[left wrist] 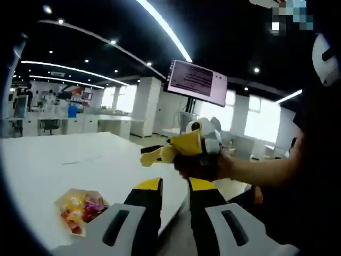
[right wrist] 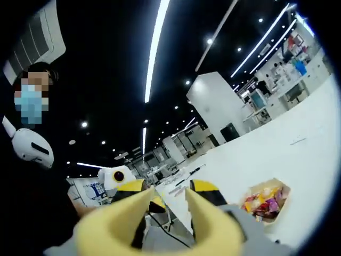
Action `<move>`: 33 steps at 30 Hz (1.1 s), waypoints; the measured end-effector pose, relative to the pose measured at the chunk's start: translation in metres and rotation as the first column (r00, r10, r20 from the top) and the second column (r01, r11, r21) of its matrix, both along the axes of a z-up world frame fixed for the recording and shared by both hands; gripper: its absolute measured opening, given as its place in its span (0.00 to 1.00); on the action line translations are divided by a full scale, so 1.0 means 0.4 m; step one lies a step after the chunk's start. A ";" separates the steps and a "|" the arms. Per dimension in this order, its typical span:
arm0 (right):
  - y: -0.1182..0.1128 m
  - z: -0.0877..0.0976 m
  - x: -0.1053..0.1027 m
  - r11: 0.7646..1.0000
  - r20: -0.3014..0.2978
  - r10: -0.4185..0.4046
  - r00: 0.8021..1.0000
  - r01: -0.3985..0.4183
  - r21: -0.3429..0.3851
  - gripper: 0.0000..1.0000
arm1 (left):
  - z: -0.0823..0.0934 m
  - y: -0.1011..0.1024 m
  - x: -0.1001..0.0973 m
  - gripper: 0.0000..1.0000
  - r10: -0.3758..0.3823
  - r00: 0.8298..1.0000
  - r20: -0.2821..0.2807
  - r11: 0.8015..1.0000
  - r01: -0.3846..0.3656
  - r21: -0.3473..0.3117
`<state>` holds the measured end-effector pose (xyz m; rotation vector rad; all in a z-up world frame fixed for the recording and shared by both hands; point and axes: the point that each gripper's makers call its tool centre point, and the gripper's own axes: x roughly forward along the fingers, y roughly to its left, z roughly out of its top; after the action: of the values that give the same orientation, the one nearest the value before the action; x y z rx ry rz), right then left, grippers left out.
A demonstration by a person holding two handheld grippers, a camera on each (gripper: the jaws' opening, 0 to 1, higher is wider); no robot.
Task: Place the target food into the container with the food tongs after gripping and lifting it, then release it inside without dropping or visibly crushing the food.
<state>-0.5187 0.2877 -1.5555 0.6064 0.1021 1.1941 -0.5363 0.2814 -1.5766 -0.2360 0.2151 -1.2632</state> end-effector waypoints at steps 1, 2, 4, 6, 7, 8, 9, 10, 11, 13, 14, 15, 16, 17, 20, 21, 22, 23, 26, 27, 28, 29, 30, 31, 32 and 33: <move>-0.010 0.006 -0.009 1.000 0.001 0.003 1.000 -0.004 0.018 0.32 | 0.014 -0.004 -0.001 0.24 -0.010 0.999 -0.031 0.999 0.009 -0.040; -0.011 0.008 -0.012 1.000 0.001 0.006 1.000 -0.006 0.022 0.32 | 0.027 -0.005 0.000 0.25 -0.017 0.999 -0.033 0.997 0.014 -0.072; -0.011 0.019 -0.035 0.999 0.006 0.007 1.000 -0.007 0.038 0.32 | 0.060 -0.007 -0.010 0.22 -0.048 0.997 -0.055 0.989 0.040 -0.146; -0.012 0.029 -0.052 0.998 0.005 0.014 1.000 -0.014 0.056 0.32 | 0.072 -0.010 -0.018 0.14 -0.073 0.996 -0.057 0.986 0.063 -0.157; -0.011 0.035 -0.061 0.998 0.007 0.020 1.000 -0.021 0.066 0.32 | 0.072 -0.014 -0.024 0.10 -0.084 0.995 -0.048 0.986 0.076 -0.146; -0.010 0.036 -0.063 0.998 0.010 0.016 1.000 -0.016 0.063 0.32 | 0.071 -0.023 -0.039 0.09 -0.115 0.993 -0.033 0.985 0.110 -0.131; -0.009 0.036 -0.065 0.998 0.012 0.014 1.000 -0.014 0.062 0.32 | 0.071 -0.026 -0.041 0.06 -0.117 0.993 -0.036 0.985 0.111 -0.131; -0.006 0.034 -0.068 0.998 0.009 0.022 1.000 -0.023 0.061 0.32 | 0.073 -0.030 -0.051 0.04 -0.138 0.990 -0.040 0.982 0.131 -0.137; -0.005 0.032 -0.072 0.998 0.004 0.028 1.000 -0.029 0.064 0.32 | 0.077 -0.032 -0.058 0.04 -0.153 0.987 -0.047 0.978 0.144 -0.149; -0.009 0.042 -0.081 0.993 -0.010 0.045 0.999 -0.043 0.113 0.32 | 0.089 -0.030 -0.062 0.02 -0.169 0.984 -0.059 0.969 0.155 -0.190; -0.005 0.046 -0.087 0.991 -0.011 0.055 0.998 -0.053 0.124 0.32 | 0.090 -0.031 -0.067 0.02 -0.177 0.983 -0.053 0.967 0.163 -0.193; -0.007 0.047 -0.089 0.990 -0.013 0.056 0.998 -0.054 0.127 0.32 | 0.092 -0.031 -0.073 0.01 -0.182 0.983 -0.040 0.966 0.171 -0.195; -0.006 0.046 -0.091 0.991 -0.013 0.055 0.998 -0.053 0.125 0.32 | 0.093 -0.031 -0.077 0.01 -0.185 0.983 -0.022 0.965 0.177 -0.191; -0.010 0.042 -0.090 0.993 -0.015 0.043 0.999 -0.041 0.114 0.34 | 0.088 -0.029 -0.078 0.00 -0.175 0.984 0.027 0.971 0.177 -0.162; -0.032 0.029 -0.078 0.994 -0.047 0.007 0.999 -0.001 0.111 0.42 | 0.063 -0.027 -0.083 0.00 -0.169 0.984 0.062 0.980 0.175 -0.100; -0.041 0.023 -0.080 0.994 -0.048 0.001 0.999 0.005 0.107 0.40 | 0.064 -0.021 -0.083 0.00 -0.171 0.983 0.060 0.978 0.177 -0.109; -0.045 0.019 -0.081 0.995 -0.046 -0.005 0.999 0.010 0.101 0.38 | 0.064 -0.016 -0.082 0.00 -0.171 0.983 0.059 0.978 0.177 -0.111; -0.053 0.013 -0.083 0.995 -0.045 -0.015 0.999 0.019 0.093 0.37 | 0.065 -0.014 -0.082 0.00 -0.171 0.983 0.061 0.978 0.177 -0.113; -0.063 -0.013 -0.076 0.997 -0.084 -0.037 0.996 0.043 0.065 0.37 | 0.043 -0.006 -0.081 0.00 -0.170 0.981 0.096 0.983 0.176 -0.058; -0.070 -0.038 -0.070 0.998 -0.120 -0.054 0.991 0.059 0.038 0.38 | 0.033 -0.003 -0.076 0.00 -0.162 0.980 0.113 0.985 0.167 -0.037; -0.079 -0.065 -0.062 0.998 -0.160 -0.066 0.985 0.069 0.013 0.38 | 0.021 0.001 -0.070 0.00 -0.157 0.979 0.128 0.987 0.160 -0.009; -0.087 -0.075 -0.056 0.997 -0.172 -0.072 0.982 0.074 0.005 0.38 | 0.011 0.004 -0.065 0.00 -0.156 0.978 0.141 0.988 0.156 0.015; -0.104 -0.112 -0.041 0.996 -0.208 -0.092 0.974 0.086 -0.040 0.37 | -0.008 0.010 -0.054 0.00 -0.154 0.976 0.157 0.988 0.147 0.056; -0.113 -0.122 -0.034 0.995 -0.215 -0.093 0.972 0.085 -0.045 0.36 | -0.025 0.015 -0.047 0.00 -0.158 0.974 0.164 0.985 0.145 0.091; -0.120 -0.150 -0.019 0.993 -0.255 -0.103 0.962 0.086 -0.077 0.36 | -0.048 0.019 -0.038 0.00 -0.165 0.972 0.166 0.981 0.145 0.128; -0.126 -0.167 -0.012 0.993 -0.272 -0.097 0.958 0.074 -0.094 0.36 | -0.066 0.021 -0.035 0.00 -0.179 0.970 0.165 0.976 0.154 0.152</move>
<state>-0.5233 0.2374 -1.6223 0.6952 0.3564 1.0110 -0.5501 0.2897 -1.6028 0.0155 0.1701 -1.4219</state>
